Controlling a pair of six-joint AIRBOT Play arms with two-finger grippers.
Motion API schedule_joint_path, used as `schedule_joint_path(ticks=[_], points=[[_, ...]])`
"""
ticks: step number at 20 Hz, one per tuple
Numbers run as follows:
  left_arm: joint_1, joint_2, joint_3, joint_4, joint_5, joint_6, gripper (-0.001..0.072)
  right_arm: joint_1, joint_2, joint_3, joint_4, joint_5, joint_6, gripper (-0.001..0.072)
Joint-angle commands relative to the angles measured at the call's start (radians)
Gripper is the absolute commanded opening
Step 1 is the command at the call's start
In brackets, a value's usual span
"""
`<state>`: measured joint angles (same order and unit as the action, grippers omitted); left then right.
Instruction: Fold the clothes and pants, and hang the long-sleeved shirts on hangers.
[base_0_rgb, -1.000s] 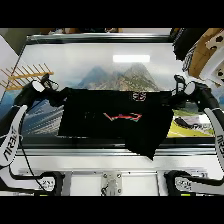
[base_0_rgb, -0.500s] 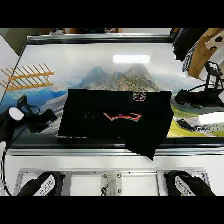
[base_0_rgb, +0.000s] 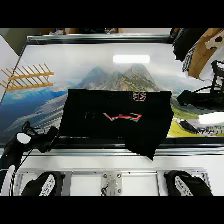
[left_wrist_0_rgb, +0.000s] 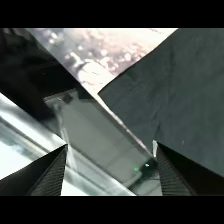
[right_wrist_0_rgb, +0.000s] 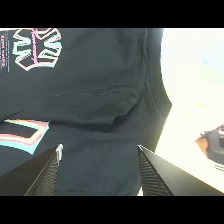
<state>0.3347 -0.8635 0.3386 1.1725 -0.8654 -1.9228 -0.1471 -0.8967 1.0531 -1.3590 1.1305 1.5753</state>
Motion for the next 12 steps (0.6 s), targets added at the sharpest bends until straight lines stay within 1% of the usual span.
schedule_joint_path(ticks=[1,5,6,7,8,10,11,12], points=[[-0.043,-0.086,0.016,-0.05,0.085,-0.006,0.0566,-0.001,0.002,0.0,0.002,0.001,0.0,0.0512],[-0.137,-0.21,0.115,-0.048,0.144,-0.042,0.0565,-0.001,0.002,0.0,0.002,0.001,0.0,0.0512],[-0.156,-0.238,0.136,-0.049,0.153,-0.048,0.0526,-0.001,0.002,0.0,0.002,0.001,0.0,0.0512],[-0.17,-0.257,0.152,-0.048,0.156,-0.049,0.0428,-0.001,0.002,0.0,0.002,0.002,0.001,0.0512],[-0.186,-0.278,0.17,-0.048,0.164,-0.049,0.0371,-0.001,0.002,0.0,0.002,0.004,0.005,0.0512],[-0.201,-0.299,0.188,-0.048,0.179,-0.05,0.0368,-0.001,0.002,-0.001,0.002,0.009,0.005,0.0513],[-0.203,-0.299,0.191,-0.048,0.182,-0.05,0.0247,-0.002,0.003,-0.002,0.002,0.018,0.005,0.0513],[-0.203,-0.288,0.187,-0.043,0.188,-0.047,0.0007,-0.005,0.003,-0.004,-0.001,0.036,0.003,0.0513]])
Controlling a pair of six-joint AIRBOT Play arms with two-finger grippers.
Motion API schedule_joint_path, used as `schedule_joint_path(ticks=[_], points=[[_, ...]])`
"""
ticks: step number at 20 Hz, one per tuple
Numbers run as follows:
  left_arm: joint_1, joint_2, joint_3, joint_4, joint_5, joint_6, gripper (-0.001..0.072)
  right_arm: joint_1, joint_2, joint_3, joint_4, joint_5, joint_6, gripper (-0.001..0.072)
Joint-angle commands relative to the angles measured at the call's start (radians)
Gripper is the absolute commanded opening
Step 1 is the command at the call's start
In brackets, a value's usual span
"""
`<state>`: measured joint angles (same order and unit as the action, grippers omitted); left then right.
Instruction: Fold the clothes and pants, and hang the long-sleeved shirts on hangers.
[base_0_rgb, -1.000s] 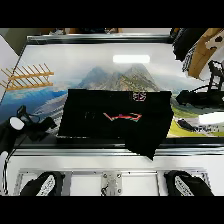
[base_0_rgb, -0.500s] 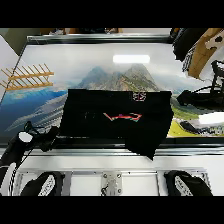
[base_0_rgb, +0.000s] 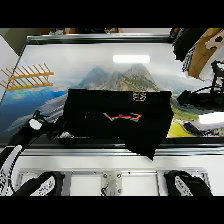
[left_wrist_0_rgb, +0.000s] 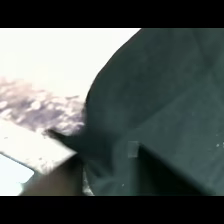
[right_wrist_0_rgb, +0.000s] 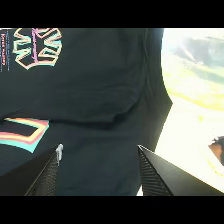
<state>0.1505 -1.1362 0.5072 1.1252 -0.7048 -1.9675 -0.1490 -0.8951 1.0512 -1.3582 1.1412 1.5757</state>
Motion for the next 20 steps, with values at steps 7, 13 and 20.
schedule_joint_path(ticks=[7,13,20], points=[[-0.028,0.233,-0.097,0.008,-0.034,0.061,0.0006,-0.217,0.04,-0.32,0.024,0.158,-0.004,0.0514],[-0.028,0.401,-0.172,0.008,-0.08,0.068,0.0006,-0.281,0.035,-0.669,0.264,0.055,-0.038,0.0514],[-0.028,0.467,-0.198,0.008,-0.078,0.068,0.0006,-0.058,0.016,-0.74,0.308,-0.111,0.012,0.0512]])
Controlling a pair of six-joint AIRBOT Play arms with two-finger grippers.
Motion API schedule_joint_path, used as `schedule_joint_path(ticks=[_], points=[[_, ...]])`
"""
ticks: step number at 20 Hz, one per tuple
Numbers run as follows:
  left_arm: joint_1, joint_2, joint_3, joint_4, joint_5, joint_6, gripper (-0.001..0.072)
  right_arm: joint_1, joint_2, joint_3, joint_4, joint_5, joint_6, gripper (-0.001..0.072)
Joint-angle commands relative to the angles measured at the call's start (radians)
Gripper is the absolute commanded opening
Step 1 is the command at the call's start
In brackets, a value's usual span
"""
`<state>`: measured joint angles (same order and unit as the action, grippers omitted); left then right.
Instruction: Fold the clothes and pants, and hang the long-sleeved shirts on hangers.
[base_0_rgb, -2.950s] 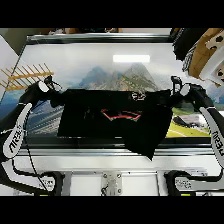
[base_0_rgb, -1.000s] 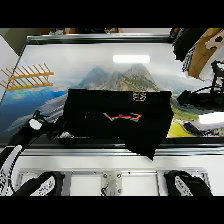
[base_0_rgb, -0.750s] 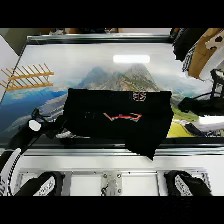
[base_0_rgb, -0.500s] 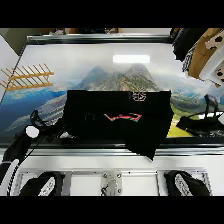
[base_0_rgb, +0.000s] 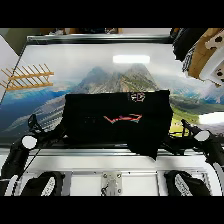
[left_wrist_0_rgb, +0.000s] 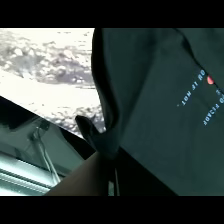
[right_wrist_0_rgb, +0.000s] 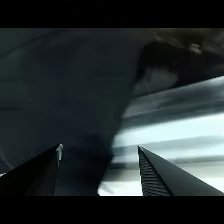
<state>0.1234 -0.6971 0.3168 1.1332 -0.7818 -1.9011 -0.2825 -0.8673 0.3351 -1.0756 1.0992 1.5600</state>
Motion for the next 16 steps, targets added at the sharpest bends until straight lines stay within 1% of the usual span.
schedule_joint_path(ticks=[1,6,7,8,9,11,12,16], points=[[-0.001,0.035,-0.007,0.0,-0.002,0.001,0.0006,0.099,-0.024,-0.024,0.026,-0.085,0.027,0.0512],[-0.001,0.058,-0.007,0.0,-0.004,0.001,0.0006,0.151,-0.085,-0.024,0.026,-0.101,0.026,0.0506],[-0.001,0.057,-0.007,0.0,-0.005,0.001,0.0006,0.151,-0.084,-0.024,0.025,-0.101,0.025,0.0426],[-0.001,0.057,-0.007,0.0,-0.004,0.001,0.0006,0.151,-0.081,-0.023,0.025,-0.101,0.006,0.0233],[-0.001,0.057,-0.007,0.001,-0.004,0.002,0.0006,0.151,-0.074,-0.021,0.023,-0.1,-0.014,0.0103],[0.0,0.057,-0.005,0.002,-0.009,0.002,0.0006,0.15,-0.054,0.004,-0.016,-0.073,-0.019,0.0061],[0.001,0.057,0.005,0.011,-0.029,0.002,0.0005,0.147,-0.036,0.027,-0.052,-0.04,-0.018,0.0011],[0.001,0.058,0.074,0.145,-0.156,0.005,0.0006,0.147,0.044,0.171,-0.212,0.132,-0.019,0.001]])
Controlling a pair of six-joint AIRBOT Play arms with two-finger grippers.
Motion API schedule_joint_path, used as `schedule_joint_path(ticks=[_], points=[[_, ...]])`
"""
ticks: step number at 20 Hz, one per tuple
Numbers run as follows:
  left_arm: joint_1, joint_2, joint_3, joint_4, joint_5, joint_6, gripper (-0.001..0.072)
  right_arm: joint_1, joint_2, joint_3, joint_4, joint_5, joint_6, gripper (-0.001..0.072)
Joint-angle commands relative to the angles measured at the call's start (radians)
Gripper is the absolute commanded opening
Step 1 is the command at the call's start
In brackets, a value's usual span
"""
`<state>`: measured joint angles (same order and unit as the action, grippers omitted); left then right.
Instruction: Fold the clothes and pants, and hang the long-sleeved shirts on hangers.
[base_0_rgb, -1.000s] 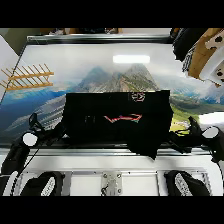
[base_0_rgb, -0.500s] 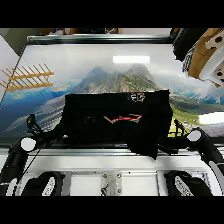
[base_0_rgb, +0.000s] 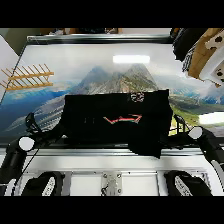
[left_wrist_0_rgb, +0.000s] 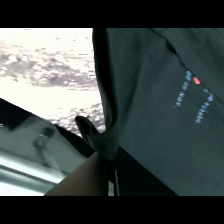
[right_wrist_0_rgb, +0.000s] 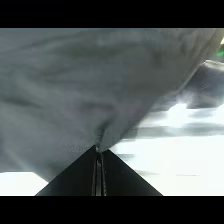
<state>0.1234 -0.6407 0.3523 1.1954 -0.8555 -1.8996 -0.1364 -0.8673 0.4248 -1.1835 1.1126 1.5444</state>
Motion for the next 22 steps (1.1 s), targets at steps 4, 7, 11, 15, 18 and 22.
schedule_joint_path(ticks=[4,7,11,15,18,22], points=[[0.0,-0.002,0.117,0.088,-0.13,0.055,0.0006,0.001,0.036,0.242,-0.126,0.186,-0.003,0.0009],[0.0,-0.094,0.208,0.089,-0.136,0.098,0.0006,0.001,-0.04,0.393,-0.127,0.185,-0.003,0.0009],[-0.001,-0.301,0.356,0.087,-0.113,0.149,0.0006,0.001,-0.206,0.587,-0.127,0.129,-0.003,0.0009],[-0.001,-0.512,0.524,0.084,-0.076,0.157,0.0005,0.003,-0.39,0.741,-0.121,0.049,-0.003,0.0009],[-0.001,-0.668,0.648,0.085,-0.077,0.16,0.0006,0.003,-0.504,0.814,-0.113,-0.034,-0.003,0.0009],[-0.001,-0.838,0.794,0.085,-0.075,0.169,0.0006,0.024,-0.596,0.832,-0.103,-0.224,-0.003,0.0009]])
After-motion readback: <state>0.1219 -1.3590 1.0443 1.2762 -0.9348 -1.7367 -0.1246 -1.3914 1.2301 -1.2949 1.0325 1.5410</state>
